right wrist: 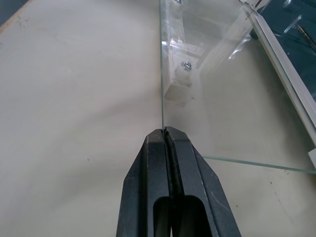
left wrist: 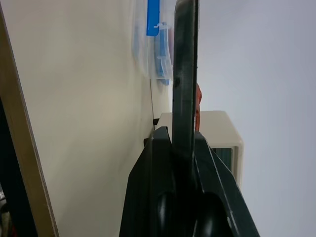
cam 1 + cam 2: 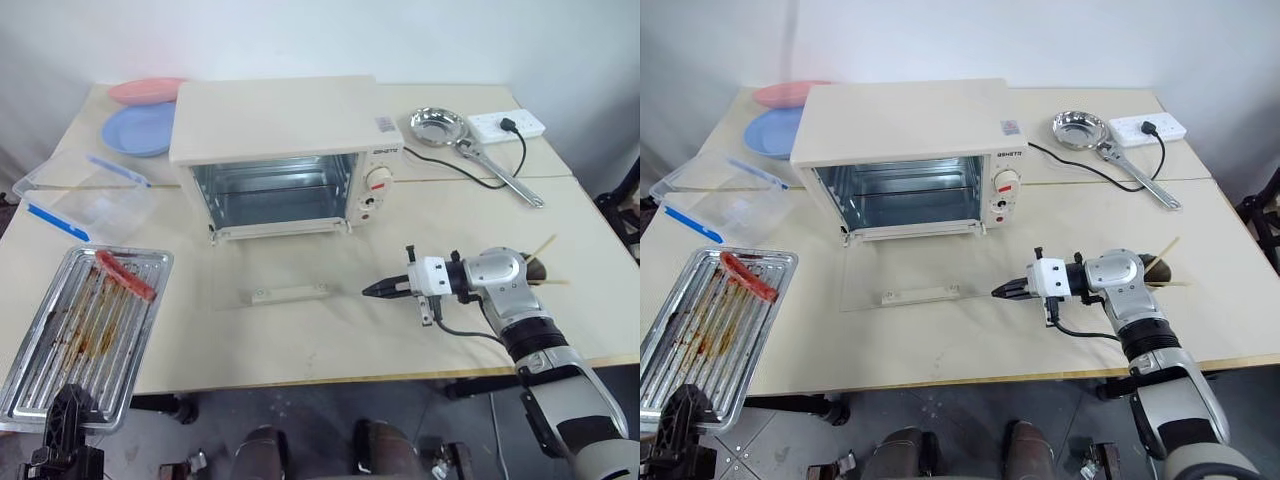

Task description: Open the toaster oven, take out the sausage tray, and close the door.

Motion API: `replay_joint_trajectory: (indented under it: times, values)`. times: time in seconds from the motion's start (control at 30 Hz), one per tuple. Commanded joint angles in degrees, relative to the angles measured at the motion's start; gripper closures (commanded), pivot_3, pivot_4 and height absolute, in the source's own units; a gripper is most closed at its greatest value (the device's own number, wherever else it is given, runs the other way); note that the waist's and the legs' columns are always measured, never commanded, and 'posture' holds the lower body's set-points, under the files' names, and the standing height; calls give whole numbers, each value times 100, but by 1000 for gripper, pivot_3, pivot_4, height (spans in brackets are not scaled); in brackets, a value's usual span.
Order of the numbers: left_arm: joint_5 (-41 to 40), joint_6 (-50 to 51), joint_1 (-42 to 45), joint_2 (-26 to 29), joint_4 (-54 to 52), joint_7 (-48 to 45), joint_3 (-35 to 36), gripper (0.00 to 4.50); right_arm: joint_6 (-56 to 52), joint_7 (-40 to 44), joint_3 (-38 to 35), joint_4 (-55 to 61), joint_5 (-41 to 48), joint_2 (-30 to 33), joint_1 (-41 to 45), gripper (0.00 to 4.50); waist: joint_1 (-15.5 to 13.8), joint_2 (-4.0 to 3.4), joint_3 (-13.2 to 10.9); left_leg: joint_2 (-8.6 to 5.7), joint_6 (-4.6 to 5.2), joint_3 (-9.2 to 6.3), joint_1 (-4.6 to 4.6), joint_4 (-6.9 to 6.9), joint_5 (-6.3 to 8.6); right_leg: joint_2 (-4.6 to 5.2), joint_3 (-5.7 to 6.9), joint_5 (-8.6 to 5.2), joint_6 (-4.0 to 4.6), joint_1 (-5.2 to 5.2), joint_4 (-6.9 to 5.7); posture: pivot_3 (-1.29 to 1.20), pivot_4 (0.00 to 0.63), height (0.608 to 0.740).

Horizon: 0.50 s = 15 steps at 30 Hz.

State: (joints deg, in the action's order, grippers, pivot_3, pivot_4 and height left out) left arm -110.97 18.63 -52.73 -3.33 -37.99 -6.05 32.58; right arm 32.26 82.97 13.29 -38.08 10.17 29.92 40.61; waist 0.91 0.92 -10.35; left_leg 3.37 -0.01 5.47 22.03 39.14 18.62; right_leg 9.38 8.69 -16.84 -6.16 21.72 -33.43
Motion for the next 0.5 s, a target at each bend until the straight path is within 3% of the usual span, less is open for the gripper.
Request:
replay_joint_trajectory:
  times: [0.03, 0.27, 0.5]
  values:
    - [-29, 17, 13, 89, -12, -105, 46, 4500, -259, 213, 127, 314, -81, 63, -17, 4485, 26, -5, -3, 2, -3, 0, 2, 0, 1, -2, 1, 0, 0, 3, -2, 0, 150, 740]
    - [-18, 52, 65, 137, 89, -135, 42, 4500, -1019, 930, 398, 1258, 344, 441, -314, 4485, 53, -24, -16, 15, -30, 19, 42, -1, 5, -13, -1, 18, -35, 70, -34, 0, 150, 740]
    - [-2, 106, 65, 135, 151, -152, 46, 4500, -964, 455, 457, 1077, -64, 303, -204, 4485, 78, -26, -21, 27, -33, 62, 38, 0, 6, -21, -11, 19, -38, 82, -34, 0, 150, 740]
